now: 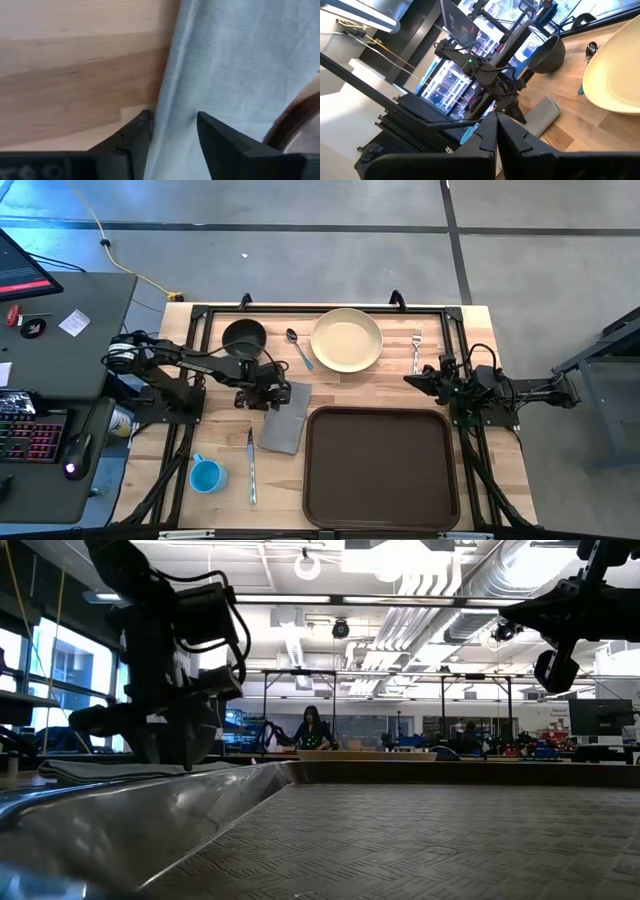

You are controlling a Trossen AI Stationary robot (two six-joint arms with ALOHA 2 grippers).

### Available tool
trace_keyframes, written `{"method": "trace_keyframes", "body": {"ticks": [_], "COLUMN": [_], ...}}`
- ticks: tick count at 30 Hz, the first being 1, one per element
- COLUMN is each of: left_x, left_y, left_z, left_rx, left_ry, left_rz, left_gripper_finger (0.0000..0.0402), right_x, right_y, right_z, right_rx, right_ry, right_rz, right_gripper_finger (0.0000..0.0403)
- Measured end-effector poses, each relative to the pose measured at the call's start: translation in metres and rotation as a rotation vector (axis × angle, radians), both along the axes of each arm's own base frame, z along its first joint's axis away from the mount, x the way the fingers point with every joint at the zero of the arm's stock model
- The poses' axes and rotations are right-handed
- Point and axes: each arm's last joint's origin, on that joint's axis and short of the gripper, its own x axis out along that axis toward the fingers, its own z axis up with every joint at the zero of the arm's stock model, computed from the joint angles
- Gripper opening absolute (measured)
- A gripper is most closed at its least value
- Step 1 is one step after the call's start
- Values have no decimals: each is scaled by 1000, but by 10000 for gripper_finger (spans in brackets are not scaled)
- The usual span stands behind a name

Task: Set up tray
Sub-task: Put the gray table napkin on the brown tray

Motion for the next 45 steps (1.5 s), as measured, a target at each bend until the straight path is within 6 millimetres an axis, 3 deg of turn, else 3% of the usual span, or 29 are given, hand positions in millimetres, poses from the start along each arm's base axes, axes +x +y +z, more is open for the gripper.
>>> {"method": "trace_keyframes", "body": {"ticks": [7,21,24,29,36,40,45], "left_x": [6,11,10,9,9,7,2], "left_y": [1,2,2,2,2,2,4], "left_z": [1,-13,-13,-14,-14,-4,12], "left_rx": [-15,16,24,54,75,93,170], "left_ry": [-79,-36,-33,-33,-44,-90,-136], "left_rz": [-27,-49,-68,-108,-152,-181,-198], "left_gripper_finger": [170,162,132,29,52,25,28], "right_x": [0,0,0,0,0,0,0], "right_y": [0,-1,-1,-1,-1,-1,-1], "right_z": [0,0,0,0,1,2,2], "right_rx": [0,26,26,27,29,28,61], "right_ry": [3,-3,-3,-3,-18,-26,-33], "right_rz": [-10,-31,-32,-32,-22,-16,-11], "right_gripper_finger": [0,0,0,0,0,0,0]}}
